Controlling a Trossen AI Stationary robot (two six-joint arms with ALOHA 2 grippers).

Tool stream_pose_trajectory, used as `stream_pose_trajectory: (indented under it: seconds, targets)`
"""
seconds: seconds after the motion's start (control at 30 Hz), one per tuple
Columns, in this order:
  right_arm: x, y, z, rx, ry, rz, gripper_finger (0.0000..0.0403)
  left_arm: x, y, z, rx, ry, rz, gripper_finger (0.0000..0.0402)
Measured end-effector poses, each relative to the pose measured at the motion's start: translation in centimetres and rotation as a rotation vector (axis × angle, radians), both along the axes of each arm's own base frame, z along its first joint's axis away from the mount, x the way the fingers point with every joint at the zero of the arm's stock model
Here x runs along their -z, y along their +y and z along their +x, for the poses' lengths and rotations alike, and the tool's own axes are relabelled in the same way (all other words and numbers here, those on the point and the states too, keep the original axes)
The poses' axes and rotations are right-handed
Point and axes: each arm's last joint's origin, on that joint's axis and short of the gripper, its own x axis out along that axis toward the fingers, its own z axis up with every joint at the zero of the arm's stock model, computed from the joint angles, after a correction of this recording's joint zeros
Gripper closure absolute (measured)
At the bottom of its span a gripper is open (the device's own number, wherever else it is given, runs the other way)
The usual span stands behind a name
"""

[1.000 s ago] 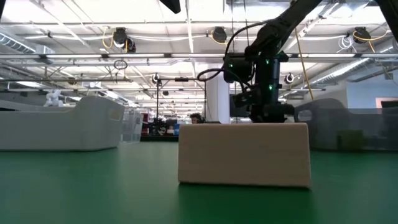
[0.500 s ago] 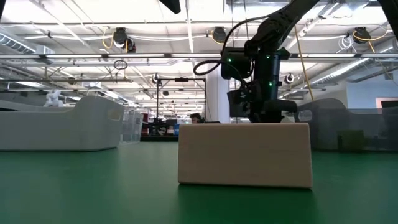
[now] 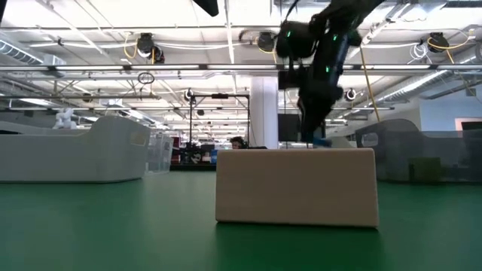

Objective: Sort & place blocks by color
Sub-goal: Put the top blue block into the gray bin

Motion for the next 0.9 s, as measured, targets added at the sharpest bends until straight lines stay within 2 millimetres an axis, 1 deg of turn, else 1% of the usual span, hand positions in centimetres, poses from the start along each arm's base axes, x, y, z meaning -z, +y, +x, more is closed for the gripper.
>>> stream_pose_trajectory:
  seconds: [0.13, 0.27, 0.37, 0.5, 0.6, 0.7, 0.8, 0.9]
  targets:
    - [-3.9, 0.3, -1.0, 0.106, -0.191, -0.005, 0.0294, -0.1, -0.5, 0.0, 0.008, -0.01, 0.015, 0.0389]
    - [-7.9, 0.7, -1.8, 0.177, -0.466, 0.05, 0.0294, -0.1, -1.2, 0.2, 0.004, -0.047, 0.14, 0.0389]
    - [-10.8, 1.1, -2.3, 0.167, -0.675, 0.114, 0.0294, 0.4, -1.6, 0.8, 0.009, -0.088, 0.201, 0.0389]
    - [-13.5, 2.0, -2.8, 0.105, -0.866, 0.153, 0.0294, 1.9, -2.1, 2.0, 0.021, -0.157, 0.198, 0.0389]
    - [-14.5, 2.7, -3.2, 0.065, -0.926, 0.17, 0.0294, 3.4, -2.6, 3.1, 0.041, -0.227, 0.199, 0.0389]
    - [-14.7, 3.3, -3.1, 0.034, -0.932, 0.171, 0.0294, 4.8, -3.3, 4.0, 0.093, -0.308, 0.223, 0.0389]
    - [-14.6, 3.9, -3.0, -0.005, -0.927, 0.163, 0.0294, 6.0, -3.5, 4.7, 0.142, -0.368, 0.265, 0.0389]
    - [-14.5, 4.3, -2.9, -0.036, -0.933, 0.152, 0.0294, 6.3, -3.5, 5.2, 0.182, -0.419, 0.316, 0.0389]
